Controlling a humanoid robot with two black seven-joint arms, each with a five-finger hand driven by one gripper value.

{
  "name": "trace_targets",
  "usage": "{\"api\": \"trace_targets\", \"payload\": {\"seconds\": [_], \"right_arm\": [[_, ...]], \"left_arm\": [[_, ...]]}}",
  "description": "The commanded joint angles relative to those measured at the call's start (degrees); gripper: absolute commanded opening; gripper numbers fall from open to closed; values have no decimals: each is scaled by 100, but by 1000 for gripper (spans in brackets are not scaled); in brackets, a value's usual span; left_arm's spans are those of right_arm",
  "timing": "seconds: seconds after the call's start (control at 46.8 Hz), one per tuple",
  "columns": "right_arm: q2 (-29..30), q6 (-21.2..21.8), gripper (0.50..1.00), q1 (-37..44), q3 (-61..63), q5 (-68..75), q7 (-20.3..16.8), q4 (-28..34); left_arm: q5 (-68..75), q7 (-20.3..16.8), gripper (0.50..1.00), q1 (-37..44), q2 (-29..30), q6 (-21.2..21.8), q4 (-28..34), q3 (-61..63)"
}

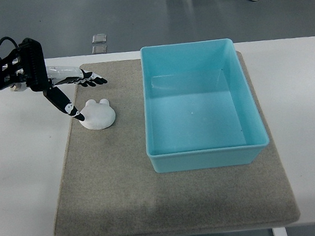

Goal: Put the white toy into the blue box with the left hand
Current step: 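Lower the left hand onto the white rabbit toy, fingers around it, then close the left hand's fingers to grasp the rabbit toy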

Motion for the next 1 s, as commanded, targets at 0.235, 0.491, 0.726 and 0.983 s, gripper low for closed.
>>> {"api": "trace_targets", "payload": {"seconds": [0.235, 0.491, 0.726, 0.983], "right_arm": [[0, 0, 936, 0, 0, 0, 0, 0], [0, 0, 936, 0, 0, 0, 0, 0], [0, 0, 936, 0, 0, 0, 0, 0], [0, 0, 936, 0, 0, 0, 0, 0]], "left_arm": [[882, 17, 977, 75, -124, 305, -313, 2], [970, 26, 979, 119, -239, 569, -296, 63], [988, 26, 975, 242, -300, 569, -296, 169], [1181, 17, 823, 242, -353, 832, -225, 169]]}}
